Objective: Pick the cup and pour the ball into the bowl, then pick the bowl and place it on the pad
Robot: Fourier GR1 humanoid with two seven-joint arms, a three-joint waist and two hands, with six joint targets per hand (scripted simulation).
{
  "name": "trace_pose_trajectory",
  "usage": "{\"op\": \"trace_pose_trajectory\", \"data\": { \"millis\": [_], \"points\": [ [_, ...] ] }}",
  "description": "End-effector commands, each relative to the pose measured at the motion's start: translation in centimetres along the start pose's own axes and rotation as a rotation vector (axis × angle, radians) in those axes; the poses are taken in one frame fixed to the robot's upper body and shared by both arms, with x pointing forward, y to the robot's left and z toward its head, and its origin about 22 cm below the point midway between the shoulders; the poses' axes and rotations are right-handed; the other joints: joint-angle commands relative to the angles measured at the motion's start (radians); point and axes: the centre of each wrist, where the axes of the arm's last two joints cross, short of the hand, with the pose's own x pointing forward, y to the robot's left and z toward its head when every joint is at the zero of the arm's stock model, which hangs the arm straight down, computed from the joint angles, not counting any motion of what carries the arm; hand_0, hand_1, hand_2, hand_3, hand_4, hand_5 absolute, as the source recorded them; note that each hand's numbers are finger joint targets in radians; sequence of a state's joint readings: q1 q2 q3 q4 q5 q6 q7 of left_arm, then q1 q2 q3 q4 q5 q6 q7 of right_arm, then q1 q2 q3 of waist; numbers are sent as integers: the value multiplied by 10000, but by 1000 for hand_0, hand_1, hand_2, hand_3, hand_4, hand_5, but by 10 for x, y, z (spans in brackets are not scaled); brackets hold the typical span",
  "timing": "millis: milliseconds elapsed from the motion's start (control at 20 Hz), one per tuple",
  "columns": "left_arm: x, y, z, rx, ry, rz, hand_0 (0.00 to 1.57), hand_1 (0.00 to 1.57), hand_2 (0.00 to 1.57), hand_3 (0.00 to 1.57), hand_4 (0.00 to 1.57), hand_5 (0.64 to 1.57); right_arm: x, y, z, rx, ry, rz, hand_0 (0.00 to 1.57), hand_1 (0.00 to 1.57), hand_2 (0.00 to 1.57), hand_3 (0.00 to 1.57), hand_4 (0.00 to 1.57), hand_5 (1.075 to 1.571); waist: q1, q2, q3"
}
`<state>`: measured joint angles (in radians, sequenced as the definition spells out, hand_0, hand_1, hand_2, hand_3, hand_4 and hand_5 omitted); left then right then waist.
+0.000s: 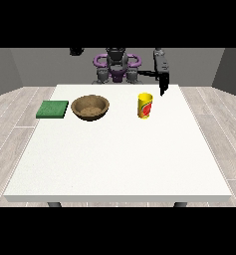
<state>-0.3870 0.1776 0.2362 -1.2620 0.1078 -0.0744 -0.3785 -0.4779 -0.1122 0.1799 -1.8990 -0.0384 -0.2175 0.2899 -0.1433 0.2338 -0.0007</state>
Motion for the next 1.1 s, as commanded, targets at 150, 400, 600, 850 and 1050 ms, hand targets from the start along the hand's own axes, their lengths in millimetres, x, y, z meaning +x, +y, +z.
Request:
{"op": "trace_pose_trajectory", "data": {
  "millis": [150, 400, 600, 850, 1050],
  "points": [
    [-45, 27, 25, 335, 538, -137, 0, 0, 0, 0, 0, 1425, -8, -13, 25, 115, 241, 25, 0, 0, 0, 0, 0, 1568, -269, -178, 3],
    [-60, 10, 14, 93, 589, 221, 0, 0, 0, 0, 0, 1439, -6, -34, 20, -215, 68, -134, 0, 0, 0, 0, 0, 1566, -127, -116, 4],
    [-74, 28, 26, 917, 627, -77, 0, 0, 0, 0, 0, 1421, 5, -38, 41, 217, 43, -323, 0, 0, 0, 0, 0, 1568, -826, -28, 2],
    [-80, 18, 17, 1170, 98, 88, 0, 0, 0, 0, 0, 1429, 38, -71, 26, 161, -731, 105, 0, 0, 0, 0, 0, 1567, -1028, 618, -1],
    [-84, 21, 12, 1272, 86, -108, 0, 0, 0, 0, 0, 1426, 35, -67, 44, 483, -1128, 92, 0, 0, 0, 0, 0, 1566, -1369, 855, 0]
  ]
}}
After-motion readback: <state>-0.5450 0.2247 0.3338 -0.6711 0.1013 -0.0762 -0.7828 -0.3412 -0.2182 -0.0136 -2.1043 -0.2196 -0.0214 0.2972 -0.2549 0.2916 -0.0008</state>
